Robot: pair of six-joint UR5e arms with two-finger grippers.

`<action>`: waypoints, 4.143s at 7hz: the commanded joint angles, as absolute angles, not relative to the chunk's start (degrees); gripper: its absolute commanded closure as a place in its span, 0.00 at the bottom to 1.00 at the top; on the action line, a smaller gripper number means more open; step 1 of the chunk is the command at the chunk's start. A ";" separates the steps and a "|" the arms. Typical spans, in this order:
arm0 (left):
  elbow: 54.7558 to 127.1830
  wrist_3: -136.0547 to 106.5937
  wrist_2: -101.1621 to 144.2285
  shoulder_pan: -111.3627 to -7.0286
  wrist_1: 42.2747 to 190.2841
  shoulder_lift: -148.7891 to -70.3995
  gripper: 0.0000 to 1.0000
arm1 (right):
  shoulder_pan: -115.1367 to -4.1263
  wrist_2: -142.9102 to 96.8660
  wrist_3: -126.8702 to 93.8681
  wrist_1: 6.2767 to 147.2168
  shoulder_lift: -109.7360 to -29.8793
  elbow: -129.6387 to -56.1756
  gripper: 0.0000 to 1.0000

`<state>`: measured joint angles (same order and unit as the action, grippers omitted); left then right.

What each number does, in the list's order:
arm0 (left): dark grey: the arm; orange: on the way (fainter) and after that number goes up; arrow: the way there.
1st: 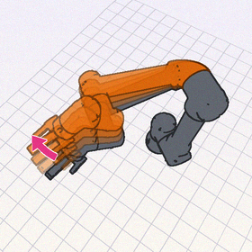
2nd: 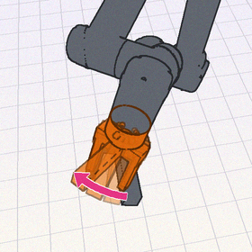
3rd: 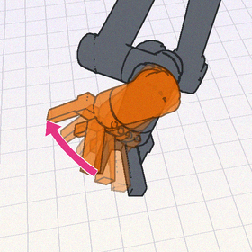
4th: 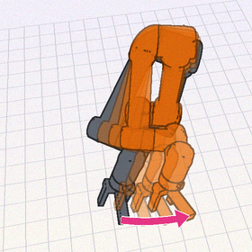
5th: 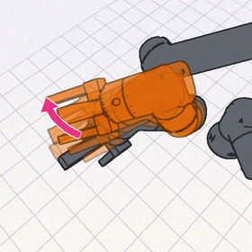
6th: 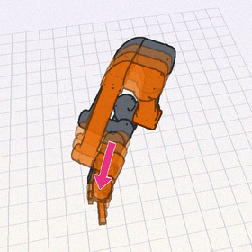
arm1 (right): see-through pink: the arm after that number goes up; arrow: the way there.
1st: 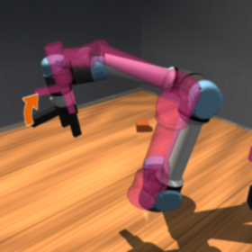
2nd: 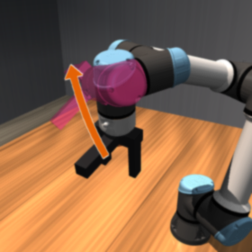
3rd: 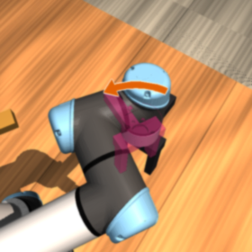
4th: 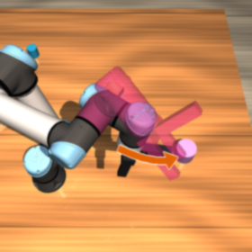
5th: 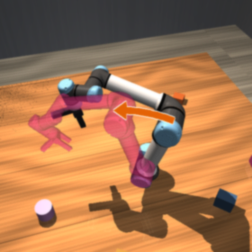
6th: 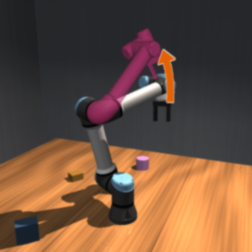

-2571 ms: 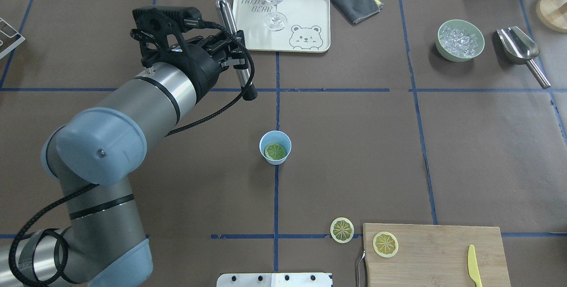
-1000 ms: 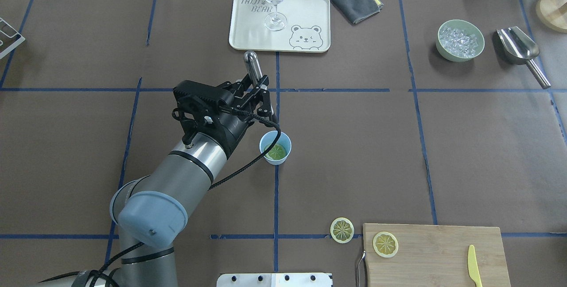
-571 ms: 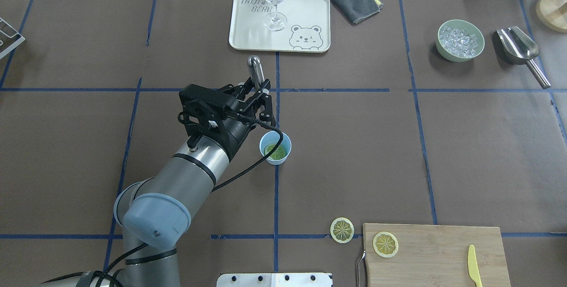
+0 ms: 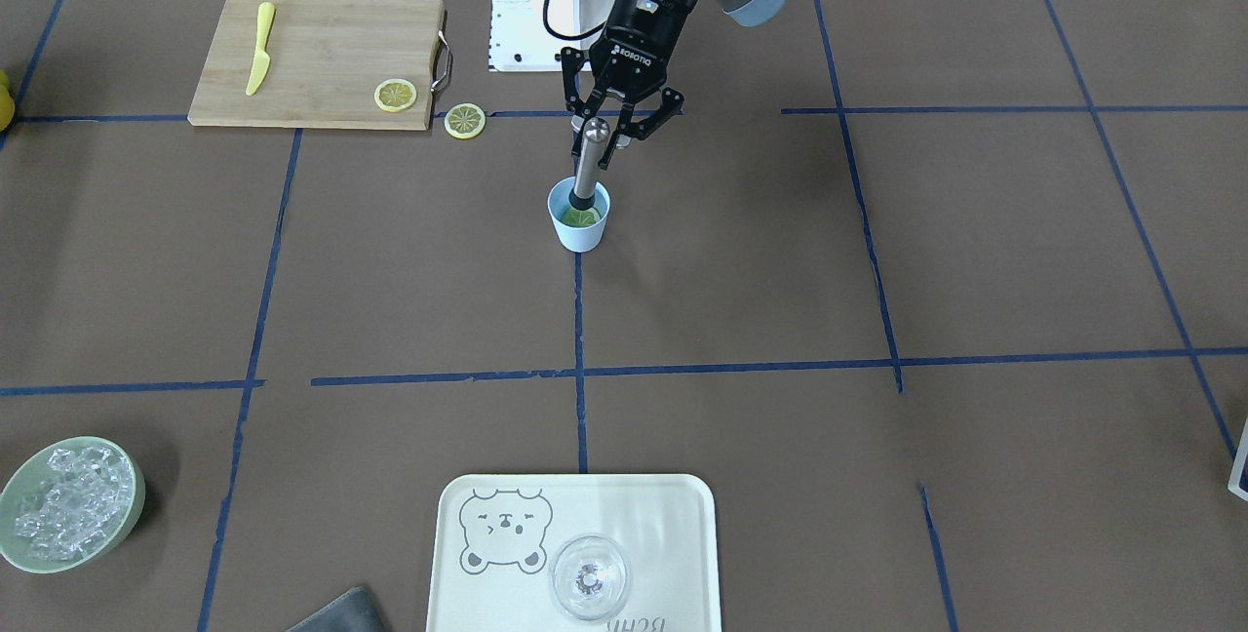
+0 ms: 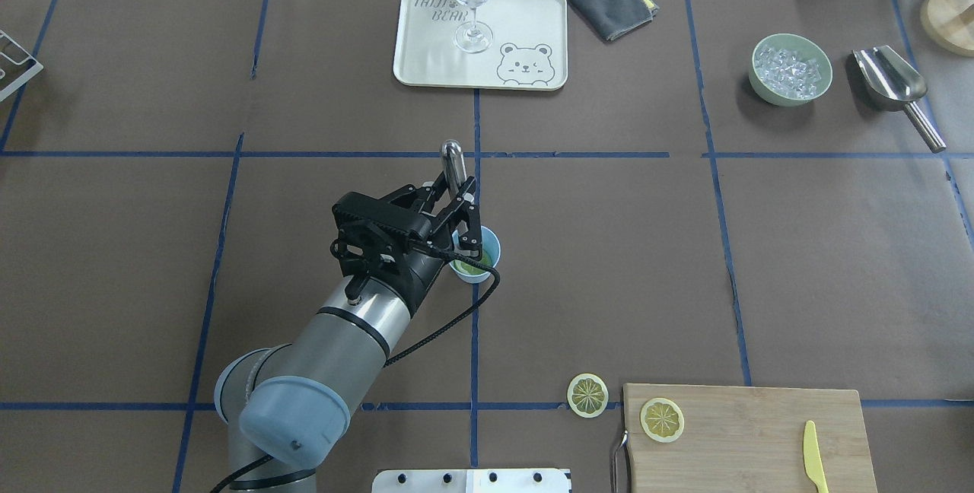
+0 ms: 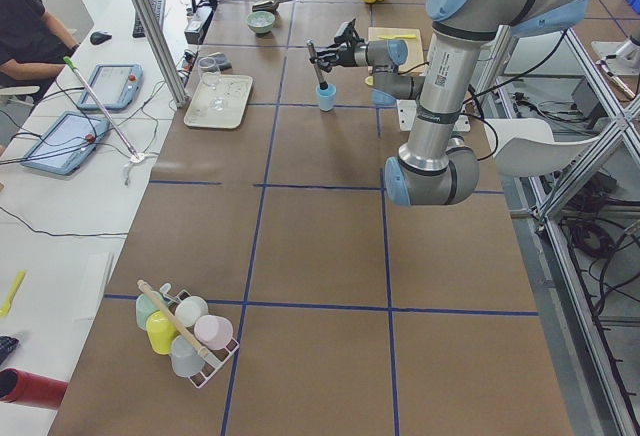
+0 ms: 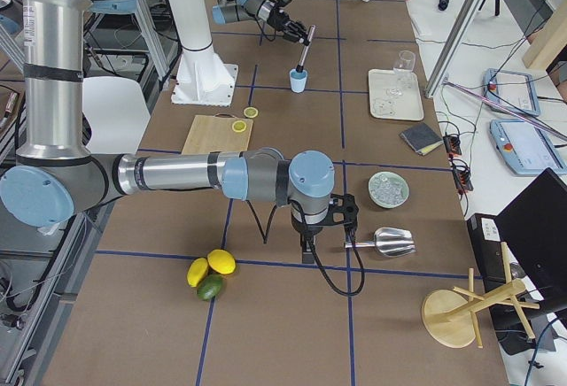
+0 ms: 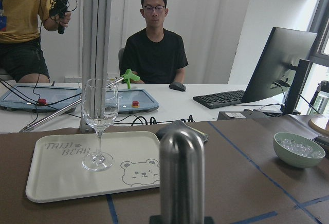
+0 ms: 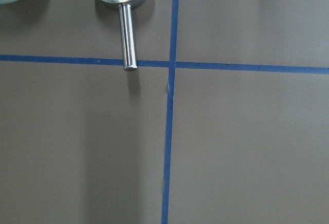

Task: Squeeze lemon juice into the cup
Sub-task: 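Lower the muddler into the cup and press down on the lemon, then lift the muddler out of the cup with the left gripper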

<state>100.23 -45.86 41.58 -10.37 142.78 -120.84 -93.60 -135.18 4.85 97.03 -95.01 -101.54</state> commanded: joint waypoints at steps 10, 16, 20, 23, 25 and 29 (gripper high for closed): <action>93.60 -46.06 41.40 -9.32 147.22 -121.38 1.00 | -93.60 -135.18 4.83 97.03 -94.66 -101.34 0.00; 103.60 -32.26 42.62 -10.89 155.74 -121.38 1.00 | -93.60 -135.18 4.83 97.03 -94.57 -101.51 0.00; 106.15 -31.99 58.42 -21.52 154.43 -115.86 1.00 | -93.60 -135.18 4.75 97.03 -93.87 -101.69 0.00; 115.64 -32.08 62.31 -23.47 139.28 -108.83 1.00 | -93.60 -135.18 4.57 97.03 -93.60 -101.69 0.00; 122.32 -32.95 62.58 -23.47 128.46 -104.08 1.00 | -93.60 -134.65 5.09 96.94 -93.52 -101.43 0.00; 126.74 -38.67 100.24 -40.45 108.41 -103.19 1.00 | -93.34 -134.65 4.48 97.03 -93.08 -98.97 0.00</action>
